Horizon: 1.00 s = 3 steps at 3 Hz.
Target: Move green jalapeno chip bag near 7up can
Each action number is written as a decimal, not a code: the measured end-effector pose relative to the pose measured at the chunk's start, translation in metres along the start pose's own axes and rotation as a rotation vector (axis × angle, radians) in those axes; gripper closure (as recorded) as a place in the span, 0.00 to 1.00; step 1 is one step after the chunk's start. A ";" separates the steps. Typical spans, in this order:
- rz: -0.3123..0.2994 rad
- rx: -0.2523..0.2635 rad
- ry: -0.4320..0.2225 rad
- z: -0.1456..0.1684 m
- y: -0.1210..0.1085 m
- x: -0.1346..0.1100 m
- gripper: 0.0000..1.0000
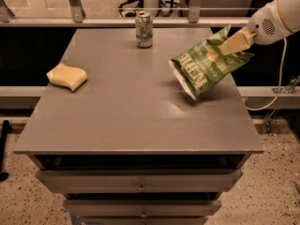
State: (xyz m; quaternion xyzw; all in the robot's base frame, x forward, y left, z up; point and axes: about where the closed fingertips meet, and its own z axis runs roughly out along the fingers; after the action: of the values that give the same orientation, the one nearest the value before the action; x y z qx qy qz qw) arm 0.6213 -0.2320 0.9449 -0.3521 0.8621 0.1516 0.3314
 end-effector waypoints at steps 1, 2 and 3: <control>0.050 -0.011 -0.107 0.025 -0.021 -0.048 1.00; 0.118 0.005 -0.153 0.055 -0.044 -0.086 1.00; 0.187 0.021 -0.143 0.091 -0.061 -0.106 1.00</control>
Offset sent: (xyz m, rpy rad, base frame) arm 0.1800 0.0581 0.0261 0.2161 -0.0545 -0.1975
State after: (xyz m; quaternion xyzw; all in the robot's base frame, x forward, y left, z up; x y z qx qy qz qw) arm 0.7625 -0.1762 0.9481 -0.2549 0.8669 0.1976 0.3801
